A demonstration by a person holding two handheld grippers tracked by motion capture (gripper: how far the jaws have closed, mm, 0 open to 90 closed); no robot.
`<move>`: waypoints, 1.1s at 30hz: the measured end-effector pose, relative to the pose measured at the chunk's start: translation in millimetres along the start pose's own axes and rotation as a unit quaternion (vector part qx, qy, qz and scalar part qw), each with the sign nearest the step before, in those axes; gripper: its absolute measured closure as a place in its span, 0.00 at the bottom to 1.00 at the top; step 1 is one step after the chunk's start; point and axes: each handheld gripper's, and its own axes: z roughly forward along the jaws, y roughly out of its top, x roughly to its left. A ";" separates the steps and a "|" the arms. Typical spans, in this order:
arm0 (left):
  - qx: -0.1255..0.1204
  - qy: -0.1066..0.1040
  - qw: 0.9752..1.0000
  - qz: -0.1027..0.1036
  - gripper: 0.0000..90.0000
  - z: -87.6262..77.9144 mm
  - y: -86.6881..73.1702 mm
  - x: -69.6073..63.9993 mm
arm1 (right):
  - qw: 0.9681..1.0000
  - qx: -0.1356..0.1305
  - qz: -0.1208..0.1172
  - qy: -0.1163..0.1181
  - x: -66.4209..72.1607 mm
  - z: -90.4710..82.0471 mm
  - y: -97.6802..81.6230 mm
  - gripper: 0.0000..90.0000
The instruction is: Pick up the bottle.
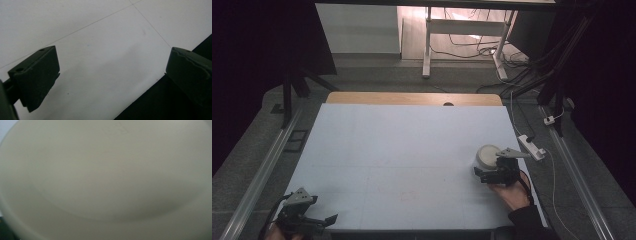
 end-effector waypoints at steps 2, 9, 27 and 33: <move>0.000 0.000 1.000 0.000 0.00 0.0 0.0 0.1 | 1.000 0.001 -0.002 0.001 -0.2 0.0 0.3 0.02; 0.001 0.000 1.000 0.001 0.00 0.3 0.1 -0.2 | 1.000 0.001 -0.011 0.004 0.3 -1.1 0.8 0.05; 0.001 0.000 1.000 0.004 0.00 0.1 0.1 -0.6 | 1.000 -0.004 -0.024 -0.009 2.8 -3.1 1.5 0.07; 0.001 -0.001 1.000 0.004 0.00 0.1 0.0 -0.5 | 0.999 -0.007 -0.030 -0.009 4.3 -5.5 2.1 0.07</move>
